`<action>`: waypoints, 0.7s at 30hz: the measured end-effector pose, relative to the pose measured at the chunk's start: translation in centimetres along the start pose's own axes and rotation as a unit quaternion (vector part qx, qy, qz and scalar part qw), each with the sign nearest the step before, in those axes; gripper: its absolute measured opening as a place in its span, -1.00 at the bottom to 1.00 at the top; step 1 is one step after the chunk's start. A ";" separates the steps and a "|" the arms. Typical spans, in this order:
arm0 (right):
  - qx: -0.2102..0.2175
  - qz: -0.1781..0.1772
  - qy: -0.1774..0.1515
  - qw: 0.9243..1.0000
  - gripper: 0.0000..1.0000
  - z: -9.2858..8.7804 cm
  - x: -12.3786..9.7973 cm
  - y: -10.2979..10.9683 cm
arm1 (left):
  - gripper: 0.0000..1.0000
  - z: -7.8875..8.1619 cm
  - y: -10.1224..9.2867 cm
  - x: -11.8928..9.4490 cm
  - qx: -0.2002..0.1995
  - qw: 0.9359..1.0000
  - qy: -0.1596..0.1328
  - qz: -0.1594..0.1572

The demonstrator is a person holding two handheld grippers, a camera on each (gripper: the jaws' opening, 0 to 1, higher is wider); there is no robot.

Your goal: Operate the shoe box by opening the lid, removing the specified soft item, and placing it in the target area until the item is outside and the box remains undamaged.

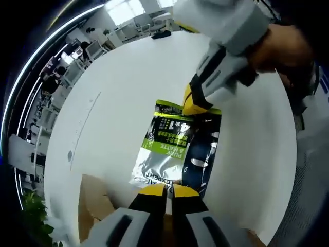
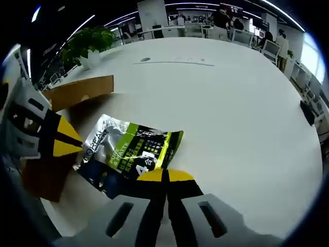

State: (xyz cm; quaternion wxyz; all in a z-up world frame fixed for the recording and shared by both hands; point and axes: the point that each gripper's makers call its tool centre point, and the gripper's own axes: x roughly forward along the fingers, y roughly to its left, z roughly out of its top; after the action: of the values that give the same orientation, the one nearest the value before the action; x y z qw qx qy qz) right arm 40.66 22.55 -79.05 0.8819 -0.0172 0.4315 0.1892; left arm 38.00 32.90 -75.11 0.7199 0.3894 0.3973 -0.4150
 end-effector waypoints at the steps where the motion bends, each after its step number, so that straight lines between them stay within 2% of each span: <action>1: 0.007 0.000 0.001 1.000 -1.00 0.0 0.0 -0.1 | -0.93 0.3 -0.2 -0.2 -0.007 1.000 -0.008 -0.003; 11: 0.006 0.002 -0.004 1.000 -0.91 0.0 -0.1 -0.1 | -0.85 1.3 -0.4 -2.4 -0.058 0.997 -0.052 -0.018; 13: -0.005 -0.005 -0.018 1.000 -0.88 0.5 -0.4 -0.3 | -0.83 1.6 -0.3 -2.9 -0.074 0.995 -0.066 -0.020; 16: 0.008 0.000 -0.021 1.000 -0.82 0.8 -0.7 -0.2 | -0.79 1.9 -0.4 -3.8 -0.087 0.993 -0.080 -0.025; 21: -0.003 0.003 -0.034 0.999 -0.71 1.2 -1.1 0.2 | -0.74 1.8 -0.5 -4.8 -0.100 0.990 -0.096 -0.028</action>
State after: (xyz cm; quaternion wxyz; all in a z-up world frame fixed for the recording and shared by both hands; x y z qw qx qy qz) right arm 40.85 22.63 -77.43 0.8953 -0.0123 0.4011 0.1937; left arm 36.36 32.52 -70.21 0.7778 0.2626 0.3767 -0.4292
